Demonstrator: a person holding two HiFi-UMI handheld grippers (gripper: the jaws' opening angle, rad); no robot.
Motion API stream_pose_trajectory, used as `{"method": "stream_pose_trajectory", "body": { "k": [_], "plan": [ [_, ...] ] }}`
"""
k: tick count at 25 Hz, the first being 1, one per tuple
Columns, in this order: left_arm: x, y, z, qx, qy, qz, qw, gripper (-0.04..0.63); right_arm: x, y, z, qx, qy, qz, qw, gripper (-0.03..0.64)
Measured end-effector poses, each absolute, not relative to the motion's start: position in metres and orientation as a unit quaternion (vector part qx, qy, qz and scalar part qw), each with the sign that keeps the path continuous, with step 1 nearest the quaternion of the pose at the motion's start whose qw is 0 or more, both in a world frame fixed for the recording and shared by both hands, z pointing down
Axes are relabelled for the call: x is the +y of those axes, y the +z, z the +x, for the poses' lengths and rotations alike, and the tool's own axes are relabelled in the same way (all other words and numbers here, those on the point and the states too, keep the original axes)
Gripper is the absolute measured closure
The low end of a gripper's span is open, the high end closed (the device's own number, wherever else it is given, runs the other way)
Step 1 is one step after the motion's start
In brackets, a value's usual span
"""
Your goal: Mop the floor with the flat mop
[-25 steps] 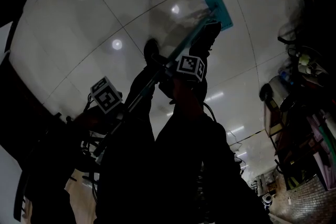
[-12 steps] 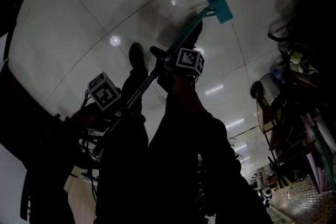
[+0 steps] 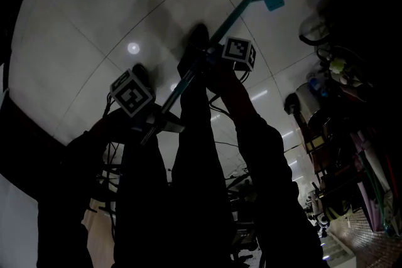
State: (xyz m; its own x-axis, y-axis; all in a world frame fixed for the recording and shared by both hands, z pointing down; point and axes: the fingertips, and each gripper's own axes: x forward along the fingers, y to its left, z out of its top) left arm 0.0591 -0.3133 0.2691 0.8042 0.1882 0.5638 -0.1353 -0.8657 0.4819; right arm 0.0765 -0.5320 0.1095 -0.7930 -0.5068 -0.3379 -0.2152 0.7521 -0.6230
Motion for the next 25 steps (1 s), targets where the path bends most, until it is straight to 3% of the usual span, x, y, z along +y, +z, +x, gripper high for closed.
{"method": "stream_pose_trajectory", "body": {
  "k": [5,10,20,25],
  "plan": [
    [-0.334,0.219,0.129,0.022,0.328,0.916,0.228,0.569,-0.545,0.052,0.156,0.896,-0.275,-0.2,0.284,0.54],
    [-0.342,0.192,0.167,0.01,0.337,0.908,0.247,0.578,-0.551,0.016,0.204,0.896,-0.257,-0.205,0.297,0.541],
    [-0.355,0.207,0.155,-0.019,0.35,0.906,0.236,0.581,-0.557,0.028,0.198,0.896,-0.25,-0.215,0.297,0.54],
    [-0.337,0.254,0.101,0.002,0.352,0.91,0.219,0.578,-0.541,0.076,0.142,0.9,-0.247,-0.223,0.283,0.54]
  ]
}}
